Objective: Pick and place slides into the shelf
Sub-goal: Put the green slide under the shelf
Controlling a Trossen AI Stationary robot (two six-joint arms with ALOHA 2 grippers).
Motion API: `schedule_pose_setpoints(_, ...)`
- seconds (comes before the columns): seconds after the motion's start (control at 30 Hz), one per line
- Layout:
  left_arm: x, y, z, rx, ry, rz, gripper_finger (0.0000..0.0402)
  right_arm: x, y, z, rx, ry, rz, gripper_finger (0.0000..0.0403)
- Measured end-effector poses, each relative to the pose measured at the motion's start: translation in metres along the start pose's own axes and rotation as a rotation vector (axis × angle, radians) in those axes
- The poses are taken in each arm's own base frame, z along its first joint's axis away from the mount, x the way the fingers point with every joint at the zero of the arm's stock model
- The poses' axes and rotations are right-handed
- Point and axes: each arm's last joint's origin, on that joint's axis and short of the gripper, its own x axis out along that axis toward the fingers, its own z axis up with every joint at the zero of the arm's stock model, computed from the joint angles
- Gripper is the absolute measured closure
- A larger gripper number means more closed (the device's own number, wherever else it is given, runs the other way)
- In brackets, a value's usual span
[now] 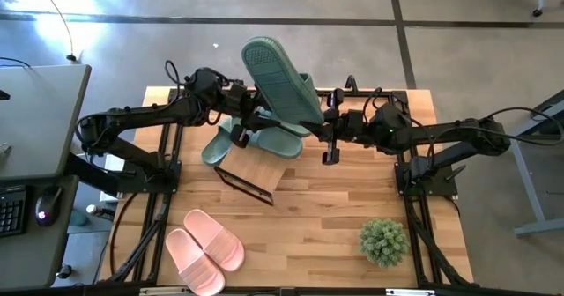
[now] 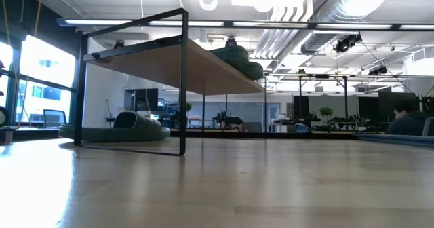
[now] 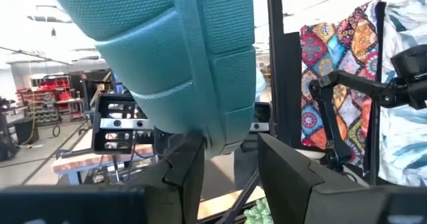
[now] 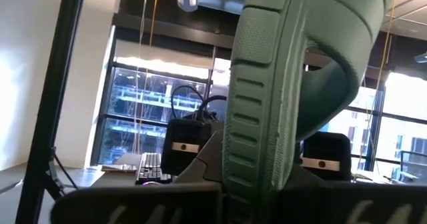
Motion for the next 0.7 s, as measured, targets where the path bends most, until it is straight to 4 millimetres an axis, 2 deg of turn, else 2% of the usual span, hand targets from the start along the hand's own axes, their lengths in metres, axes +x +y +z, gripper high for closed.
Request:
schedule_pose_setpoints(0.43, 0.000, 0.002, 0.000, -0.023, -0.006, 0.072, 0.0277, 0.000, 0.000, -0.003, -0.005, 0.029, -0.012, 0.0393)
schedule_pose_setpoints(0.7, 0.008, -0.006, -0.003, -0.041, -0.006, 0.078, 0.0277, 0.005, 0.002, -0.013, -0.014, 0.040, 0.002, 0.0393)
